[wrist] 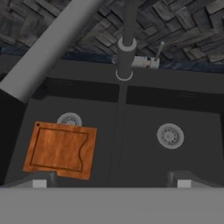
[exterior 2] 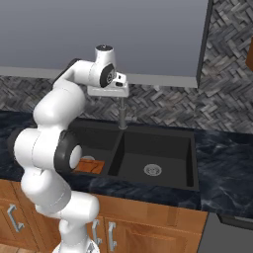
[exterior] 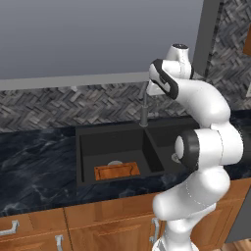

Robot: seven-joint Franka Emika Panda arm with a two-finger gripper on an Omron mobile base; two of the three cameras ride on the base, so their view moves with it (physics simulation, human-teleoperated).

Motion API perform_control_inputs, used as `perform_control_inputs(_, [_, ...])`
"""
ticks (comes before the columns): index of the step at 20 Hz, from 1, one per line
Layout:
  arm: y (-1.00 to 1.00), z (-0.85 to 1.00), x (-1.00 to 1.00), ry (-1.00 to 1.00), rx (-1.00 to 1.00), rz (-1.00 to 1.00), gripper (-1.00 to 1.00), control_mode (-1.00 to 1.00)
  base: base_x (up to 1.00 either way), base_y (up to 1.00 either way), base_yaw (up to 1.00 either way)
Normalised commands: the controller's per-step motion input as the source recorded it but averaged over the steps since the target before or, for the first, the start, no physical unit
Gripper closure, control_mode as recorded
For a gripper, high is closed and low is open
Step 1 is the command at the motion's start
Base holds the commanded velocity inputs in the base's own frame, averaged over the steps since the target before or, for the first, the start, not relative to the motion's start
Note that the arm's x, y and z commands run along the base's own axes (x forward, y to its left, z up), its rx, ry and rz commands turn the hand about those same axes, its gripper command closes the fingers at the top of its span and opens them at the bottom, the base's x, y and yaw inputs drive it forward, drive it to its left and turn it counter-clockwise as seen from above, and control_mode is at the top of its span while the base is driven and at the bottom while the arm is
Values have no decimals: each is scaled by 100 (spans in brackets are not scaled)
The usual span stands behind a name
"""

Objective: Turn on the sink faucet with hot water and rinse the cutting board for ten seconds, then turn off the faucet. Push the cutting board to reach the water if necessary.

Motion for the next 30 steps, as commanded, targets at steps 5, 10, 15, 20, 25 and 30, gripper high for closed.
perform_control_inputs(5, [0,-1,32,0,0,0,-100,-100,0,0,0])
perform_control_inputs(10, [0,-21,29,-1,0,0,-100,-100,0,0,0])
perform_control_inputs(15, [0,-35,24,-15,0,0,-100,-100,0,0,0])
perform_control_inputs(20, [0,-38,24,-18,0,0,-100,-100,0,0,0])
perform_control_inputs(25, [0,-26,34,-7,0,0,-100,-100,0,0,0])
perform_control_inputs(30, [0,-3,34,0,0,0,-100,-100,0,0,0])
